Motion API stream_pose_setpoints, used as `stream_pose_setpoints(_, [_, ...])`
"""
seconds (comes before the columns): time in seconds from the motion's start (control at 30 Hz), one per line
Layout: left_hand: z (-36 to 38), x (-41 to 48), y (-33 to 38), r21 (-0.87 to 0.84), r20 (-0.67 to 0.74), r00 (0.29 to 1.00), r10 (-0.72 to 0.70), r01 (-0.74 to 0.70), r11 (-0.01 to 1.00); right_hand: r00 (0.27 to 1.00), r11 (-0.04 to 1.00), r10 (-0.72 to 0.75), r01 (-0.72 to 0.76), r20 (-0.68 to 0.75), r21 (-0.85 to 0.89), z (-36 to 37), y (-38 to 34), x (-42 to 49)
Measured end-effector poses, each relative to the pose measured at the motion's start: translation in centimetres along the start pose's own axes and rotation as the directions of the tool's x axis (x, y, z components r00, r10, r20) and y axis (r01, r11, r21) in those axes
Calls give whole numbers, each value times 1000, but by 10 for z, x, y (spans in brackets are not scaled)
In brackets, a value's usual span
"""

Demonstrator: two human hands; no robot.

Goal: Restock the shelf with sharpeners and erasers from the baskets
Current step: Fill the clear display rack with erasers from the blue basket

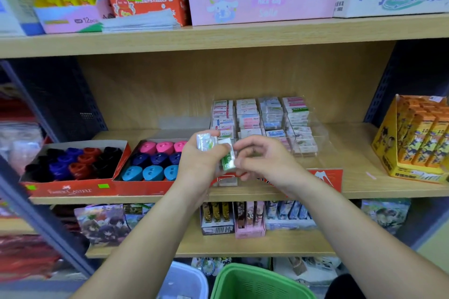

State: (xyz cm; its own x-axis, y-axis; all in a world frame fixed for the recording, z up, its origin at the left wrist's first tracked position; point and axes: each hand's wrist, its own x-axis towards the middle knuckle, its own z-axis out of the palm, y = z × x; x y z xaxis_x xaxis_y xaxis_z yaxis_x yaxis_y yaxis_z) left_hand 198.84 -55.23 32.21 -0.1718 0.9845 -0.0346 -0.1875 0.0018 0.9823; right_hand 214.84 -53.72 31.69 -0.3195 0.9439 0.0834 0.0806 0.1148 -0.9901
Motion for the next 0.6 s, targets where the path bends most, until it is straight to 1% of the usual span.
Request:
stream_pose_setpoints(0.07, [-1,-1,-2,36,-19,1000,16,-15,999,1000,1000,5,-5,7,19,5,2,-2])
stream_pose_setpoints(0.17, [-3,-3,-1,63,-19,999,44,-43,997,1000,1000,-9,9,-10,-30,10,4,-2])
stream_pose_setpoints(0.33, [-12,-8,-1,95,44,998,49,-53,994,999,999,40,-40,7,-15,6,8,-3])
stream_pose_setpoints(0.47, [-13,-14,0,145,102,993,61,-75,987,998,998,64,-64,-6,10,1,12,-9])
stream_pose_setpoints(0.6, [-11,-15,-2,151,110,992,65,-81,985,991,992,120,-122,57,26,1,14,-16])
